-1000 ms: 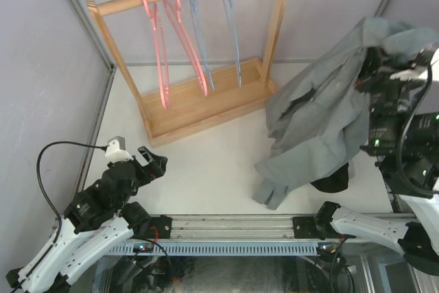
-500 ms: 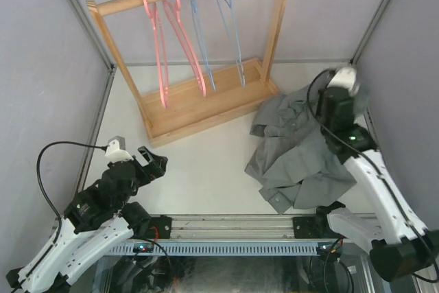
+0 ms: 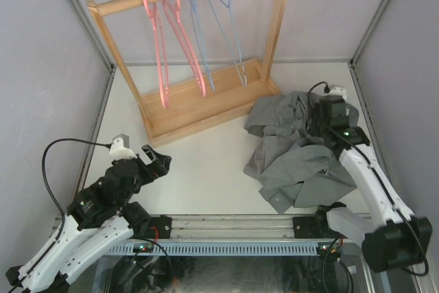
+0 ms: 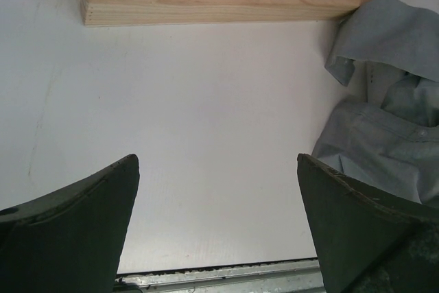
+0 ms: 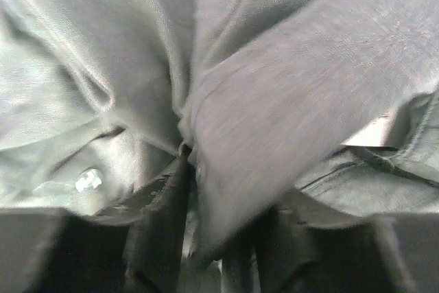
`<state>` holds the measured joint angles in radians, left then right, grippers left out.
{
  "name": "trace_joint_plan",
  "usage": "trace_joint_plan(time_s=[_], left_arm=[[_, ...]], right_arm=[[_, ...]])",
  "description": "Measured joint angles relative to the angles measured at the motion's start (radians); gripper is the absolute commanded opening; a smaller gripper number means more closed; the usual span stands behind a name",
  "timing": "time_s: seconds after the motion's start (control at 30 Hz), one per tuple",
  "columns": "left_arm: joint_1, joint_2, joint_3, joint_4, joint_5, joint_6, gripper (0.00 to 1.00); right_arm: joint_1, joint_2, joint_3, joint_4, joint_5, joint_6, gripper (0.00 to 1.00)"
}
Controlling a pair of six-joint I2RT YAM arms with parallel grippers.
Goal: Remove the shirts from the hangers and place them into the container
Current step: Place the shirt in the bin.
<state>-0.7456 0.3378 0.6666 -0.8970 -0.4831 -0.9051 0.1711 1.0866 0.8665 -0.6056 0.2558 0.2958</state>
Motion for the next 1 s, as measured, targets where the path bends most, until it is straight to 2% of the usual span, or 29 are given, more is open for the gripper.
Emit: trace_joint_plan(time_s=[0.03, 0.1, 0.23, 0.3, 0.4, 0.53, 0.63, 0.7, 0.8, 0.93, 1.0], left_arm=[[0.000, -0.002, 0.000, 0.000, 0.000, 0.000, 1.00], [0.000, -0.011, 0.000, -0.002, 0.000, 0.000, 1.00], [0.000, -0.034, 0.000, 0.000, -0.001, 0.000, 1.00], [0.000, -0.033, 0.000, 0.003, 0.000, 0.000, 1.00], [0.000, -0.023, 0.000, 0.009, 0.000, 0.002, 1.00], [0.000, 0.002, 0.000, 0.020, 0.001, 0.008, 1.00], [0.000, 0.007, 0.000, 0.021, 0.000, 0.008, 1.00], [0.000, 0.005, 0.000, 0.021, 0.000, 0.008, 1.00], [0.000, -0.015, 0.000, 0.019, -0.001, 0.007, 1.00], [0.001, -0.052, -0.016, 0.016, -0.003, 0.007, 1.00], [0.001, -0.055, -0.017, 0.006, -0.003, 0.007, 1.00]], right_arm=[[0.006, -0.033, 0.029, -0.014, -0.002, -0.002, 0.57], [0.016, -0.106, 0.110, -0.037, -0.005, -0.012, 0.64], [0.031, -0.222, 0.363, -0.068, -0.046, -0.048, 0.65], [0.055, -0.256, 0.438, -0.072, -0.072, -0.056, 0.65], [0.174, -0.331, 0.432, -0.076, -0.137, -0.066, 0.65], [0.457, -0.347, 0.288, -0.092, -0.126, -0.006, 0.63], [0.701, -0.274, 0.190, -0.116, 0.014, 0.104, 0.65], [0.902, -0.188, 0.153, -0.150, 0.166, 0.216, 0.66], [1.100, -0.070, 0.151, -0.255, 0.343, 0.459, 0.69], [1.216, 0.083, 0.159, -0.440, 0.510, 0.845, 0.71], [1.229, 0.162, 0.162, -0.521, 0.549, 1.016, 0.78]])
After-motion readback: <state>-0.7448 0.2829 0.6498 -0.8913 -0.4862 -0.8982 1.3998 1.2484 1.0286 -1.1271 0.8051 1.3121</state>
